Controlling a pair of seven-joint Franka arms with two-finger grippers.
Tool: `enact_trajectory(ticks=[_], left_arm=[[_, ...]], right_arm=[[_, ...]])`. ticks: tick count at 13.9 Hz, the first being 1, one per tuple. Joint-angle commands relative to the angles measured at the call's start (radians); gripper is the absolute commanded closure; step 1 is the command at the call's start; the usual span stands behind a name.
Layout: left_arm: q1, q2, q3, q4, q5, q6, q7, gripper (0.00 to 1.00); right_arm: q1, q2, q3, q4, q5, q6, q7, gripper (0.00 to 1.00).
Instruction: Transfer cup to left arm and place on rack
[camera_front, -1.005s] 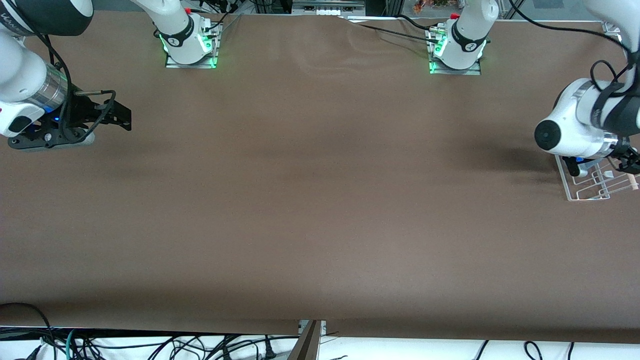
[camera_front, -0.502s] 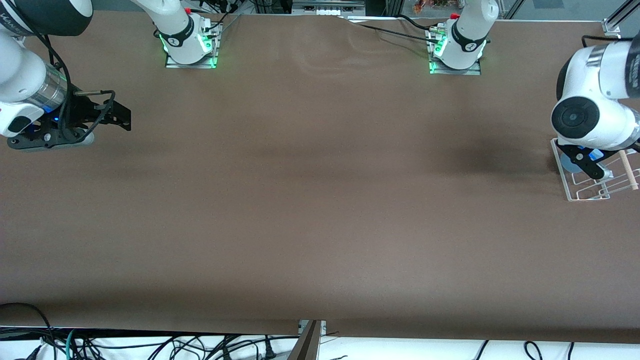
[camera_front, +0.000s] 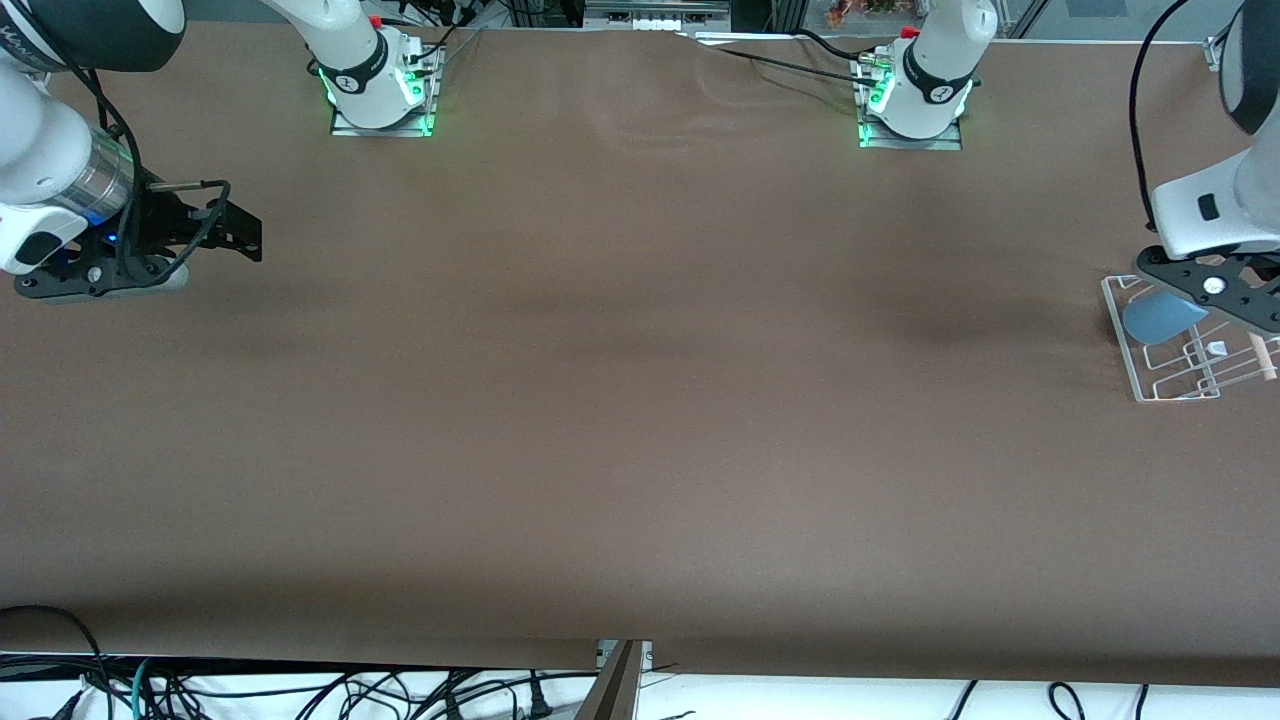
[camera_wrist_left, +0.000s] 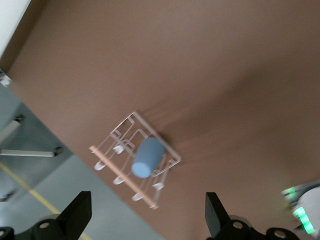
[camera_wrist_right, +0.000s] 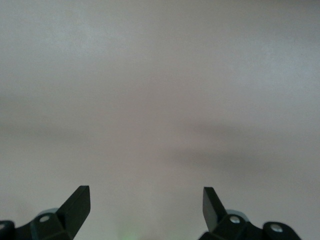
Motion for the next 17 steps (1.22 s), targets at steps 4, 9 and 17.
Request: enact_trajectory(ticks=[4,9,17], left_arm=[[0.006,0.014,0.003,0.077,-0.332,-0.048,-0.529,0.0],[0.03,-0.024,0.032,0.092,-0.451,-0.1,-0.627,0.0],[0.029,-0.015,0.029,0.09,-0.434,-0.102,-0.631,0.0]], right_arm=[[-0.014,0.008,0.008,0.023,0.017,-0.006,-0.019,0.01],[-0.014,0.008,0.008,0.023,0.017,-0.008,-0.019,0.01],[-0.014,0.008,0.008,0.023,0.017,-0.011,-0.019,0.01]])
